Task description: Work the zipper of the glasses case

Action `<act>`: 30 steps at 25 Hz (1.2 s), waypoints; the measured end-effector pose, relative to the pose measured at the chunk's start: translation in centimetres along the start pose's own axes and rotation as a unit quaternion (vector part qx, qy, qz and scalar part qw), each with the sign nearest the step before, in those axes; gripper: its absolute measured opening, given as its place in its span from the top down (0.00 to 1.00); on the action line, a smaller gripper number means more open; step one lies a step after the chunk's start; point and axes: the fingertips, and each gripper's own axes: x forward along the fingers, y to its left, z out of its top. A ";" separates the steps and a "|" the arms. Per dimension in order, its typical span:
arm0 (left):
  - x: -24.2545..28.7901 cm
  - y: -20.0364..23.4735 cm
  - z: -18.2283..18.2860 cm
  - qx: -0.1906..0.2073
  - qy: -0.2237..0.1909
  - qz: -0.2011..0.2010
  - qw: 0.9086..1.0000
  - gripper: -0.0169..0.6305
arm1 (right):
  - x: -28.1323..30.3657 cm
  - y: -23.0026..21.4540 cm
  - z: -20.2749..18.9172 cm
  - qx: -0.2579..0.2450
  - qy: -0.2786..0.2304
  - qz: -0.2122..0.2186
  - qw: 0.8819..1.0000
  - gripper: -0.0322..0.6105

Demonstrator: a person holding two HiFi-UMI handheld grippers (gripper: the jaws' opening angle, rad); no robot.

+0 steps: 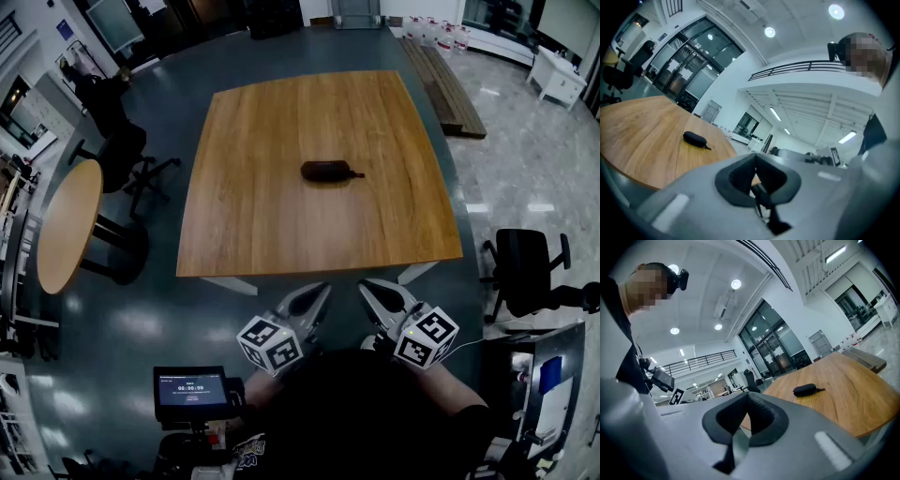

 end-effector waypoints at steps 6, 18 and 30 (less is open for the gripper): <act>0.8 -0.6 -0.8 0.000 0.000 0.003 1.000 0.97 | -1.0 -0.6 0.0 -0.004 0.000 0.005 1.000 0.94; 3.0 -1.8 -2.7 -0.020 -0.002 0.033 0.999 0.97 | -3.3 -2.3 0.8 -0.024 0.001 0.038 0.999 0.90; 2.7 2.5 -2.6 -0.073 -0.032 0.117 0.990 0.97 | -1.3 -11.6 -1.7 -0.189 0.081 -0.028 0.978 0.75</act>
